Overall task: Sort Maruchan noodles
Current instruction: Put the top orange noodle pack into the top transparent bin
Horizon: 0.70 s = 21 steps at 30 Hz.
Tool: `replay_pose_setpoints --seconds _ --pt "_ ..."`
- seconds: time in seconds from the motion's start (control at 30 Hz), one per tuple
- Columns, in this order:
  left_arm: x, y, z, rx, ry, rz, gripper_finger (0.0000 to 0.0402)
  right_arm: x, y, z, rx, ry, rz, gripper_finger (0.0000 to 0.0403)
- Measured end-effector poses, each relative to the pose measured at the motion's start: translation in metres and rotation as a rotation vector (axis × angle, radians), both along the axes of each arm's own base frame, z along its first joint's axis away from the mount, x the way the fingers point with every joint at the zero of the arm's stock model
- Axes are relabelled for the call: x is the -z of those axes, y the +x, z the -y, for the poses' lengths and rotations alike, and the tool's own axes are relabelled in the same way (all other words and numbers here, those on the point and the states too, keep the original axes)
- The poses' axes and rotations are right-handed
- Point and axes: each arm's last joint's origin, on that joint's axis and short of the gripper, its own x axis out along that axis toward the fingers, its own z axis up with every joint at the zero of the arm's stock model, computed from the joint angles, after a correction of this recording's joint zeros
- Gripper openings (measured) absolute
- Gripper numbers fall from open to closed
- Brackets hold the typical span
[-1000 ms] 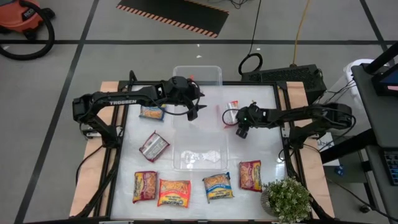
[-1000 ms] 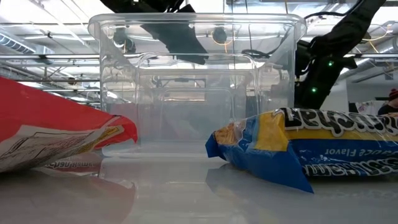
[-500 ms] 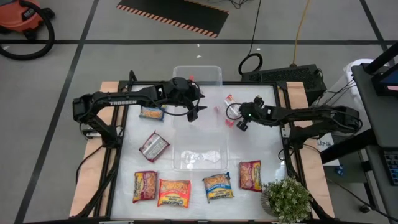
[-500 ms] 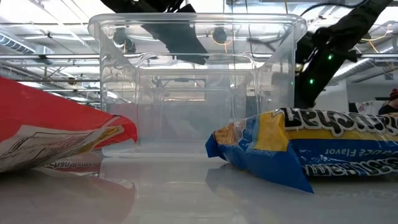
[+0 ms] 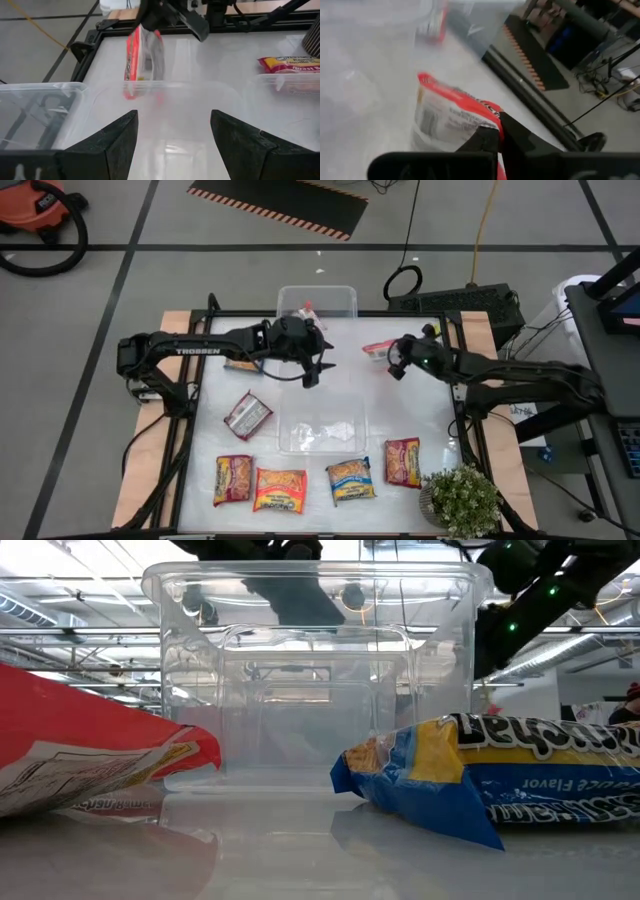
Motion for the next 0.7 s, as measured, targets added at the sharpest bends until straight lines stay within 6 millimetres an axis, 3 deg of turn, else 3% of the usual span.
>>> replay_pose_setpoints --seconds 0.3,0.7 --pt "-0.005 0.005 0.011 0.033 0.015 0.057 0.0255 -0.026 -0.011 -0.004 -0.014 -0.108 0.138 0.0" --pt "-0.026 0.013 0.015 0.062 0.097 0.279 0.0255 -0.059 -0.011 -0.013 -0.105 -0.304 0.335 0.0"
